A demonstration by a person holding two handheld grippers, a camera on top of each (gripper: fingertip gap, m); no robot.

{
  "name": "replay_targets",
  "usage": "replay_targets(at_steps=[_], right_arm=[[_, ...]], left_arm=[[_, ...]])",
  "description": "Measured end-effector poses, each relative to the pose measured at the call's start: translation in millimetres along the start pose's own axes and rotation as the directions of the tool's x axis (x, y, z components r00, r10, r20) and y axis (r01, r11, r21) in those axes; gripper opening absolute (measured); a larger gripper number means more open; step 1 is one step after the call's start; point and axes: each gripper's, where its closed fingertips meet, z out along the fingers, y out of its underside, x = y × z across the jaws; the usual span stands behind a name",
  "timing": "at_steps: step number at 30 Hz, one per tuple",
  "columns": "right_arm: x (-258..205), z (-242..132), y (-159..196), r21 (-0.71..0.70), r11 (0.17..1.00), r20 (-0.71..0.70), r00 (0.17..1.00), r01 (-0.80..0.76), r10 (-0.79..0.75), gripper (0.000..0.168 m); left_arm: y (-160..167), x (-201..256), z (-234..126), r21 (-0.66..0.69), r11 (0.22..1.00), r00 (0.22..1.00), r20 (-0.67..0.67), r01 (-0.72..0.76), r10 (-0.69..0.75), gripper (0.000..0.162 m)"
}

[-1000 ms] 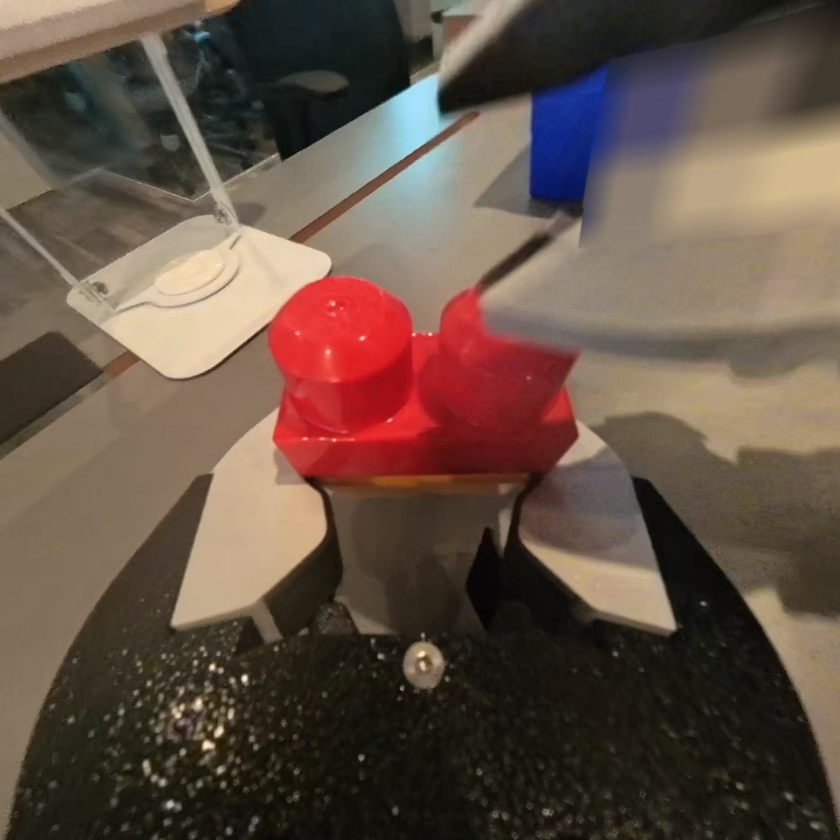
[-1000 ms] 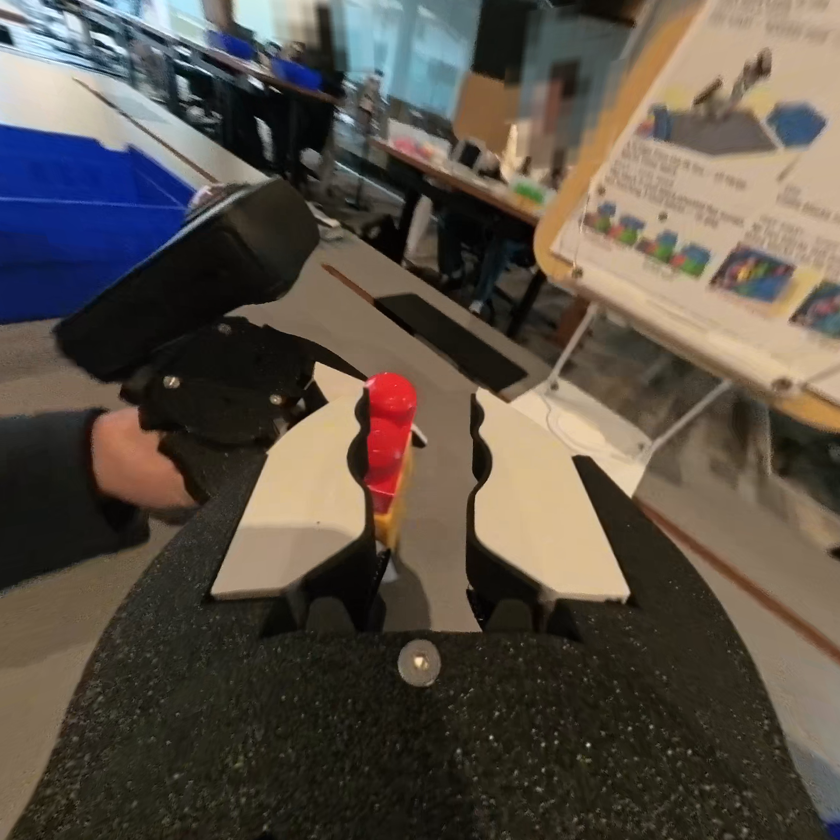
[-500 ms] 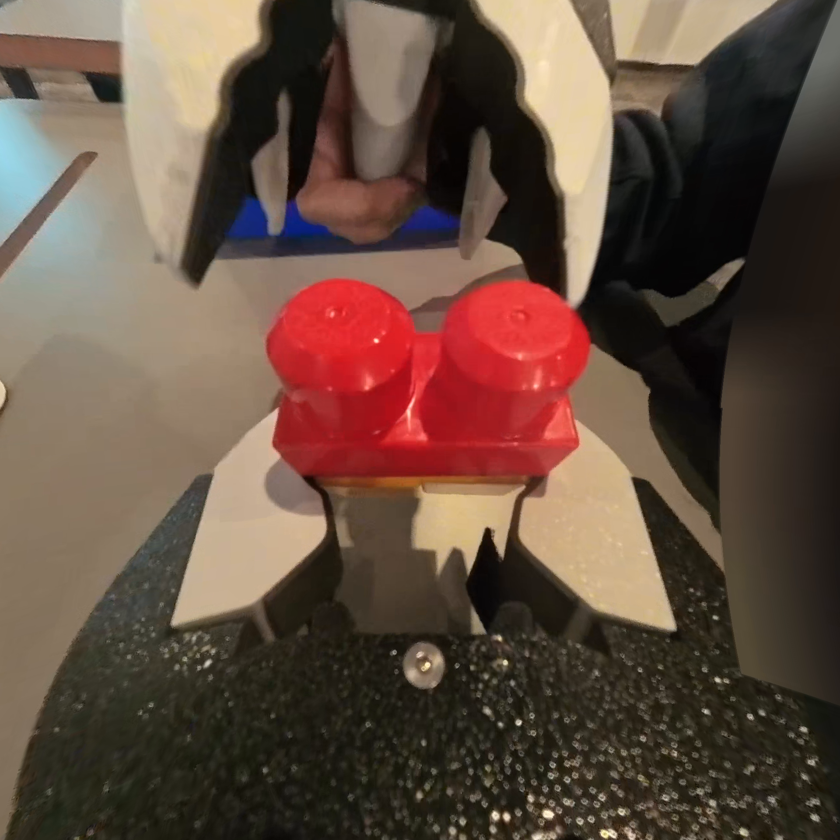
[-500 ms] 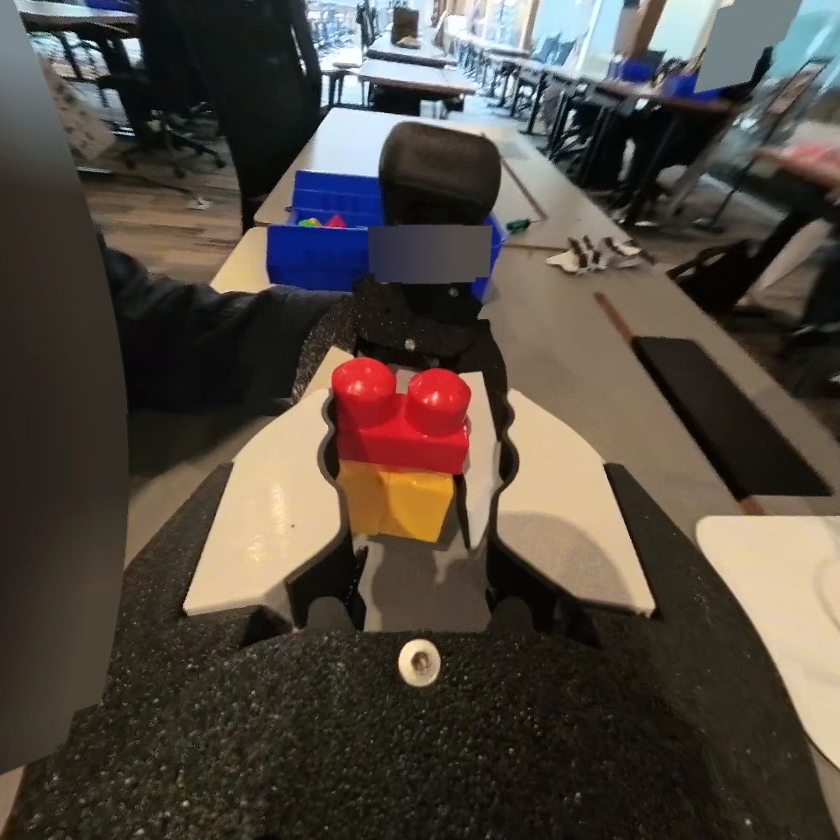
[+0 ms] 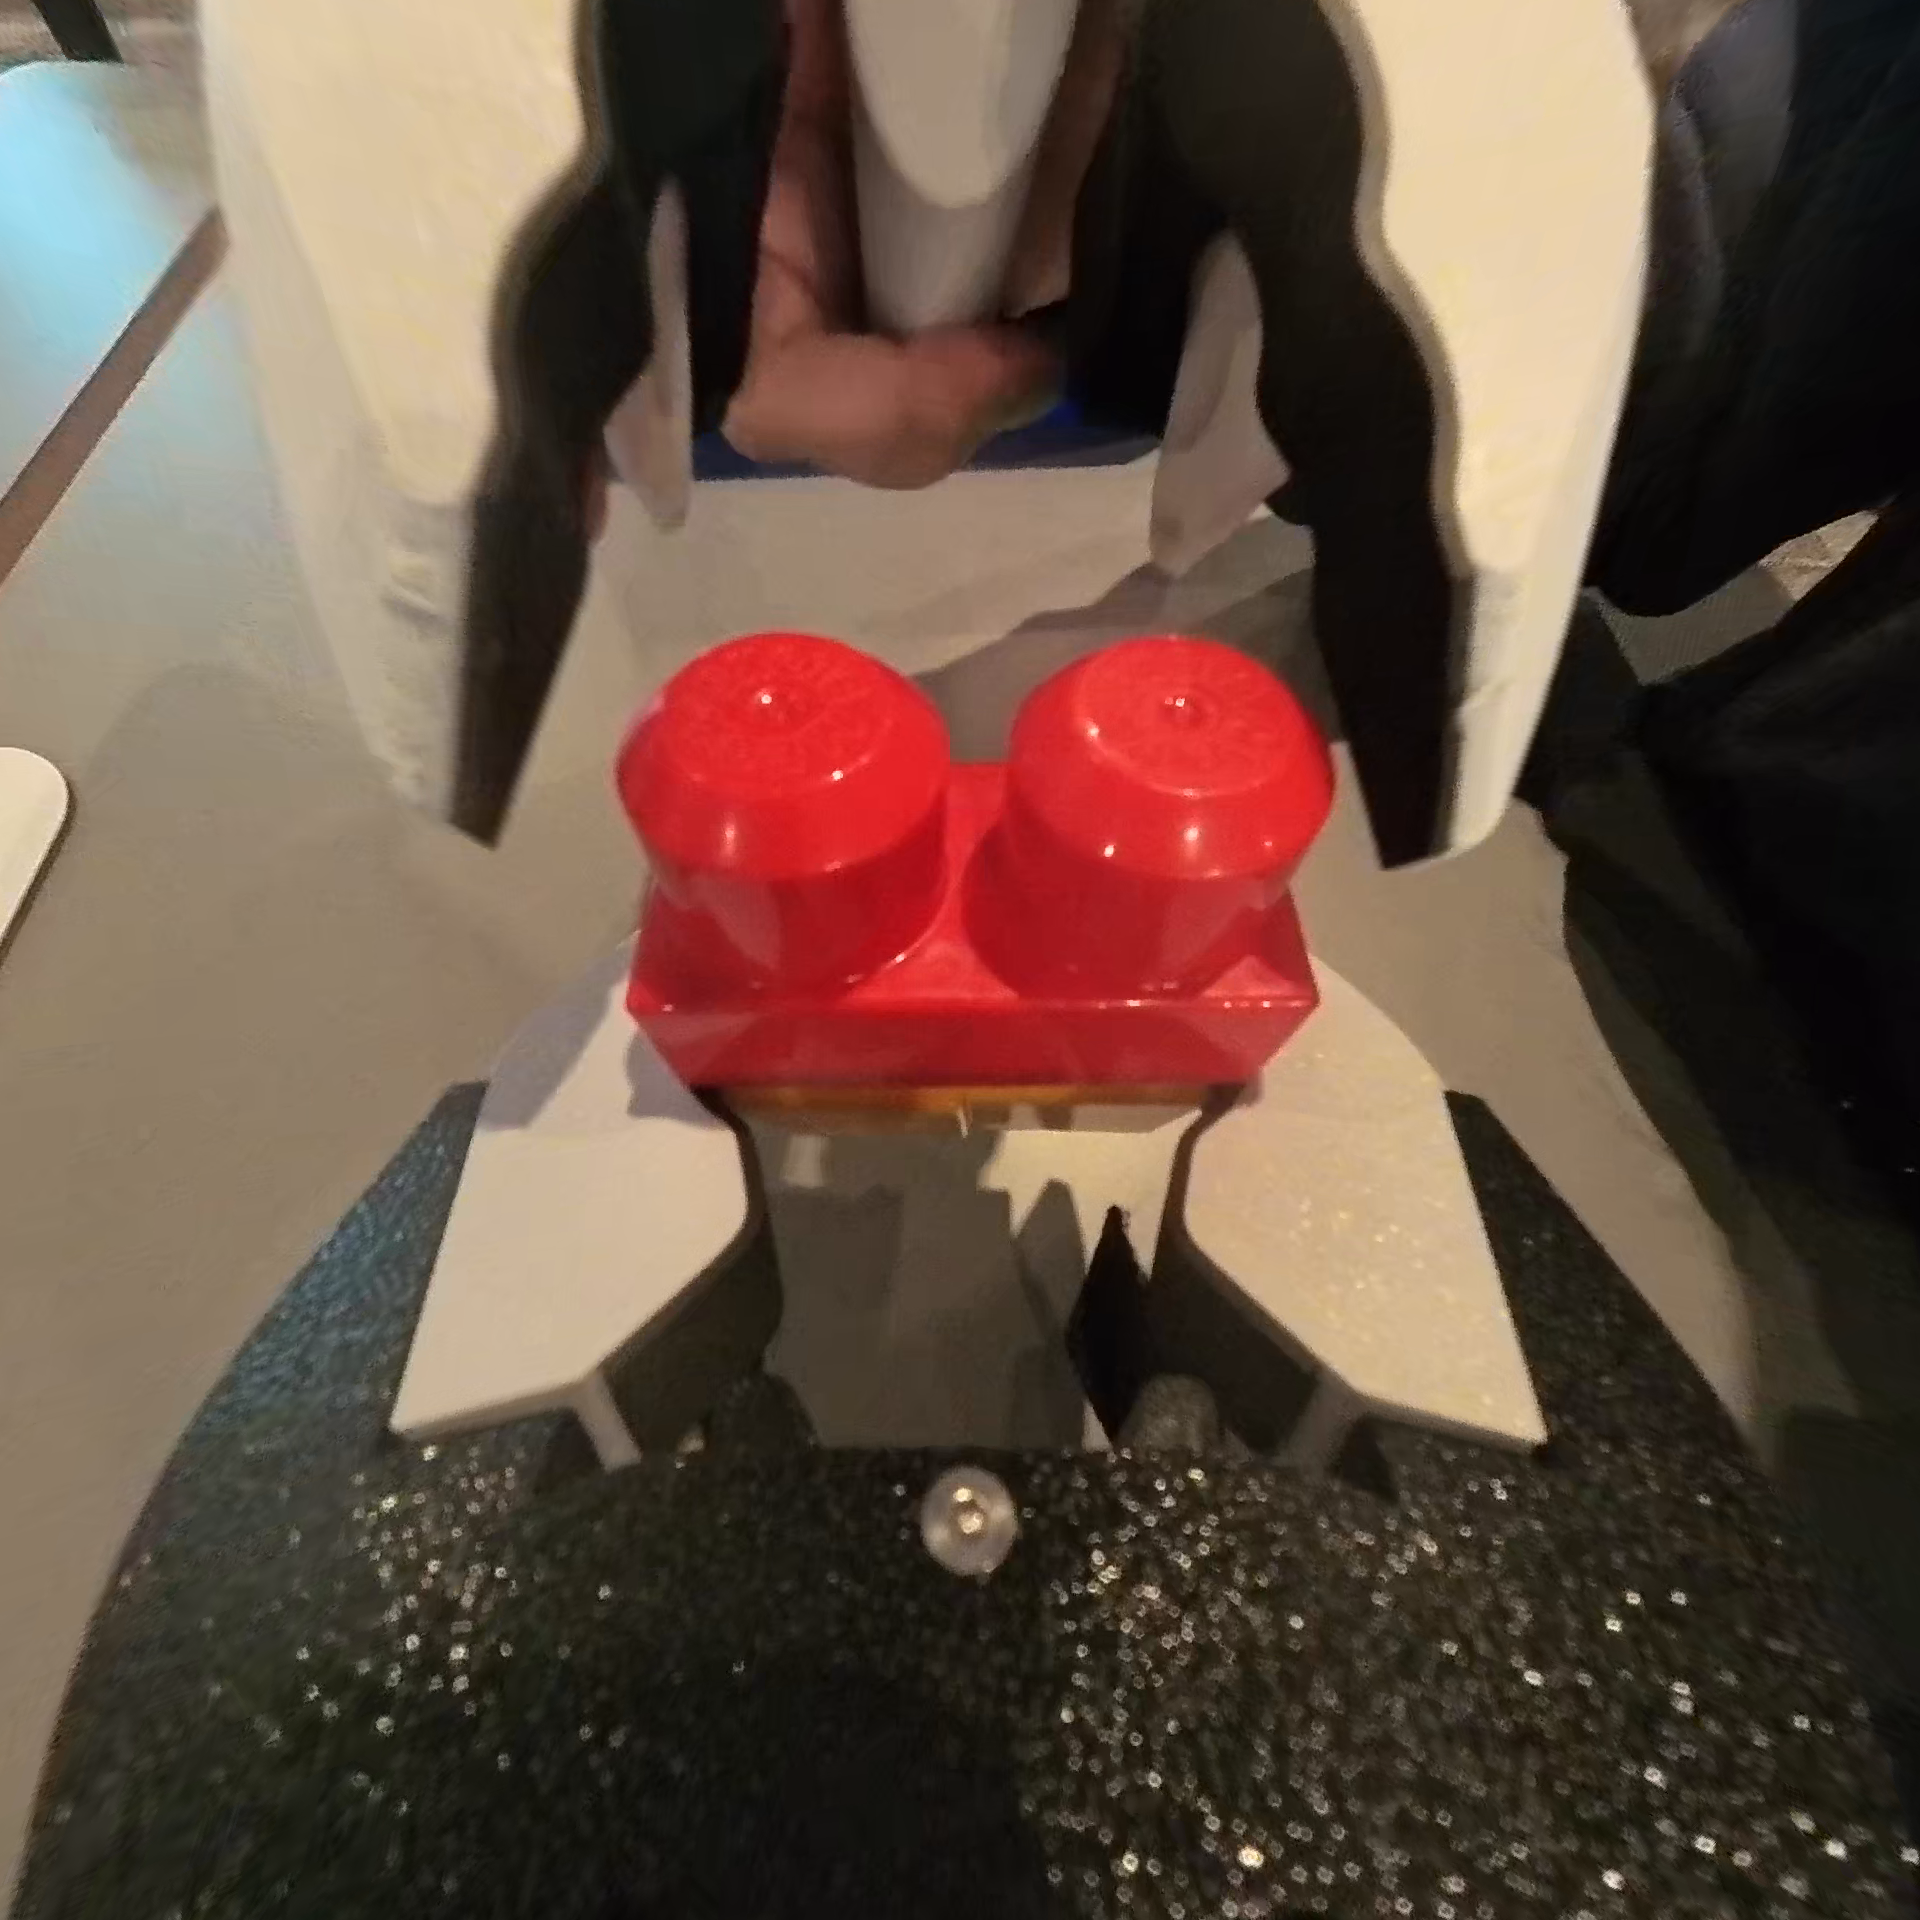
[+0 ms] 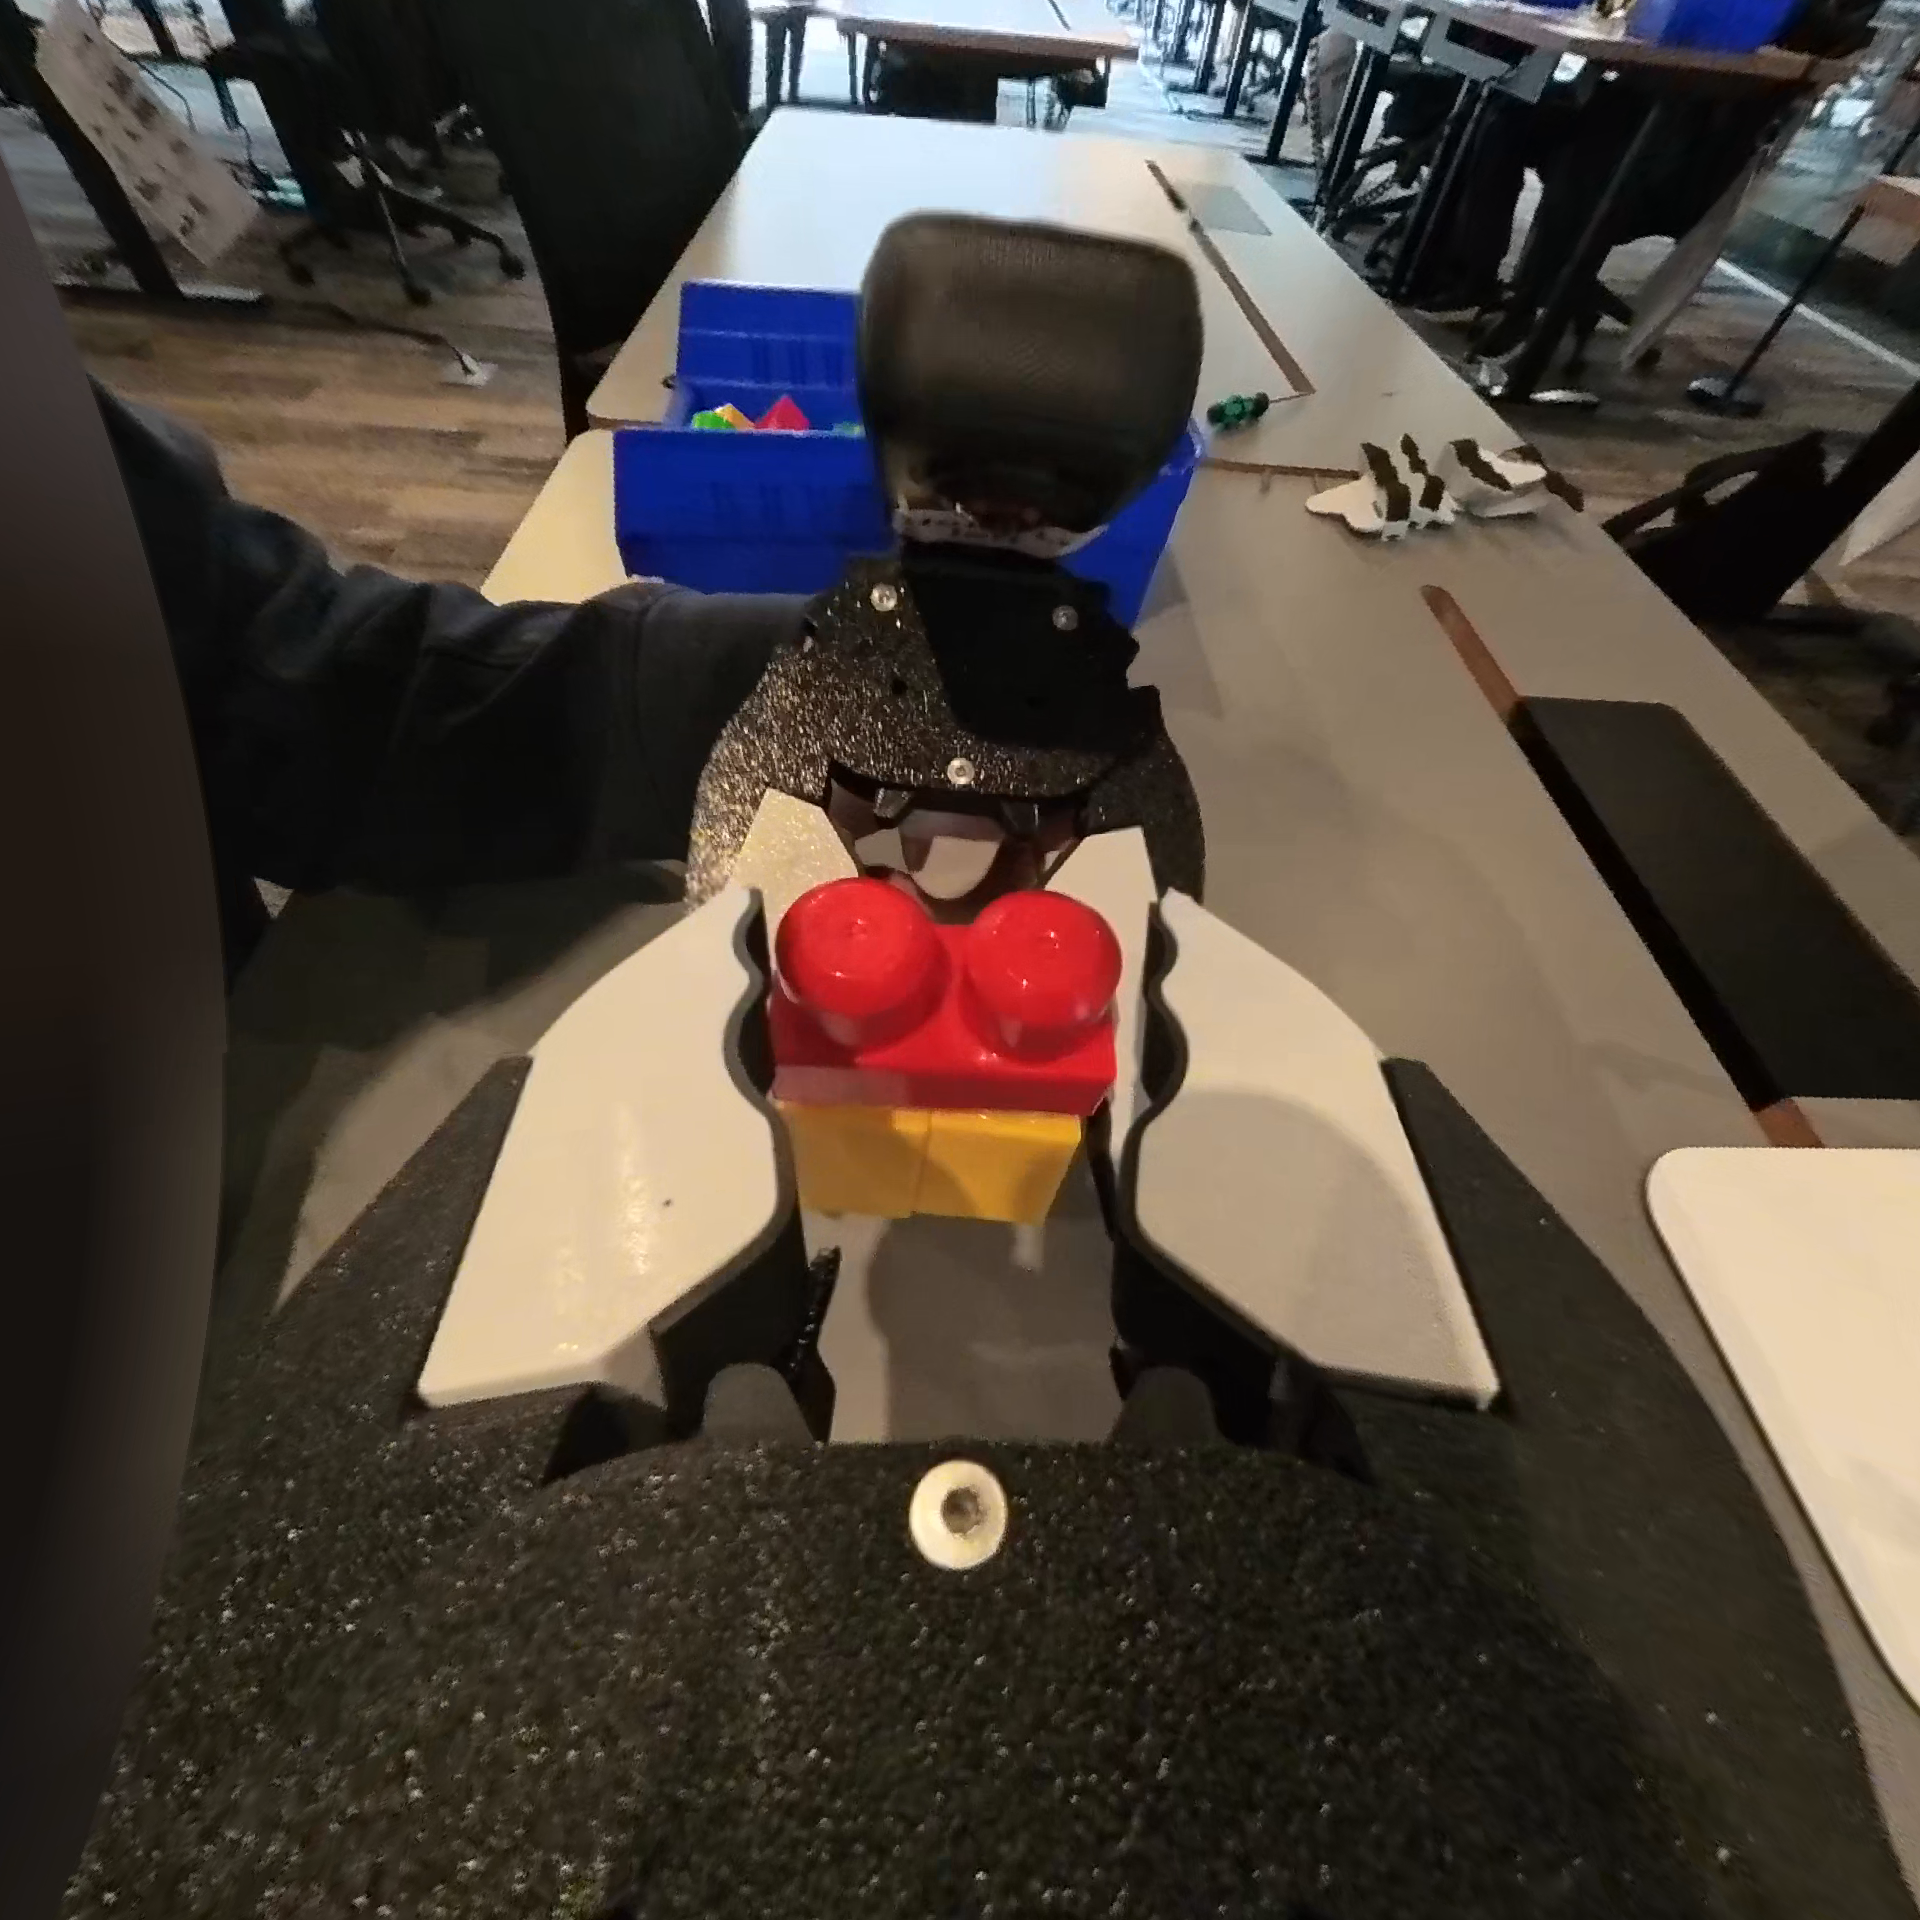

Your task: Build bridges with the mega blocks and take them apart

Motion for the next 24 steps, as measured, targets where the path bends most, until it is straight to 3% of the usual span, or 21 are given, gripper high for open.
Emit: replay_targets(at_steps=[20,24], right_arm=[[-5,3,11,-0.287,0.958,-0.05,0.998,0.015,-0.03,0.064],[-4,3,12,-0.268,0.963,-0.062,0.998,0.002,-0.019,0.064]], left_arm=[[10,-1,1,-0.124,0.991,0.997,0.053,-0.056,0.063,0.088],[9,1,3,-0.093,0.995,0.999,0.025,-0.042,0.044,0.088]])
